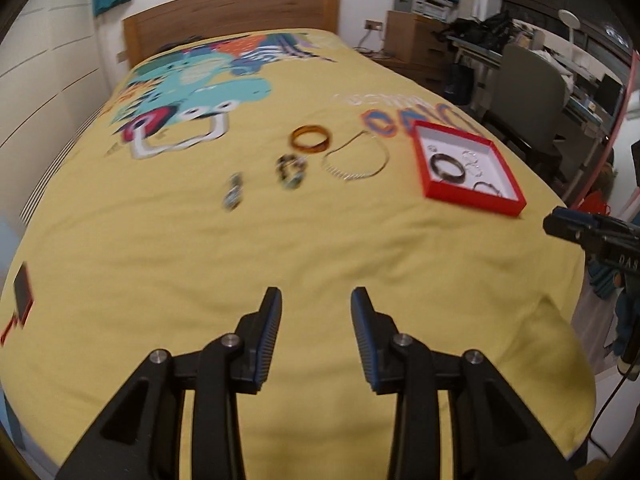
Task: Organize jewelry
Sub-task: 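Lift both open tools away from the box back over the jewelry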
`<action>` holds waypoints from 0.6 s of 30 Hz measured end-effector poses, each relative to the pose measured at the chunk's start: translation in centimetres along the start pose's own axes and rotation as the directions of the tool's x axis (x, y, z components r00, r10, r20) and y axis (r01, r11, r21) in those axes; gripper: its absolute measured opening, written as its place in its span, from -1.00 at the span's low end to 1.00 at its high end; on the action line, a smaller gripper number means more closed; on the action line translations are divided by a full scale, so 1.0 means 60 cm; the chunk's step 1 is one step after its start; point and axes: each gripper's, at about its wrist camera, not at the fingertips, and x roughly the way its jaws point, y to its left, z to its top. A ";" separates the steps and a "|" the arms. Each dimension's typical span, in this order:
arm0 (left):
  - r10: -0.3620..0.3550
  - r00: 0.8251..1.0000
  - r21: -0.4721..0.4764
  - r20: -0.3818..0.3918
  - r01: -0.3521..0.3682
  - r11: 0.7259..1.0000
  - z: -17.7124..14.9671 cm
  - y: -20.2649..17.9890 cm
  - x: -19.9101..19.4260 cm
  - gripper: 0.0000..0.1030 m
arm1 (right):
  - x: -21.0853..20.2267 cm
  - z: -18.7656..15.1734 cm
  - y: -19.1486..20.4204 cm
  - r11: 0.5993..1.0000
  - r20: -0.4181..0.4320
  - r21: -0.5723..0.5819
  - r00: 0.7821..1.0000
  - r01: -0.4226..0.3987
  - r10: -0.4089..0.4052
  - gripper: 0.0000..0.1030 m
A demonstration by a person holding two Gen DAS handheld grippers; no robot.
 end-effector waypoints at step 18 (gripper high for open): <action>0.139 0.989 -0.165 0.057 -0.128 0.978 -0.087 0.115 -0.077 -0.17 | -0.007 -0.034 0.114 0.997 0.009 -0.054 0.999 -0.051 0.051 0.12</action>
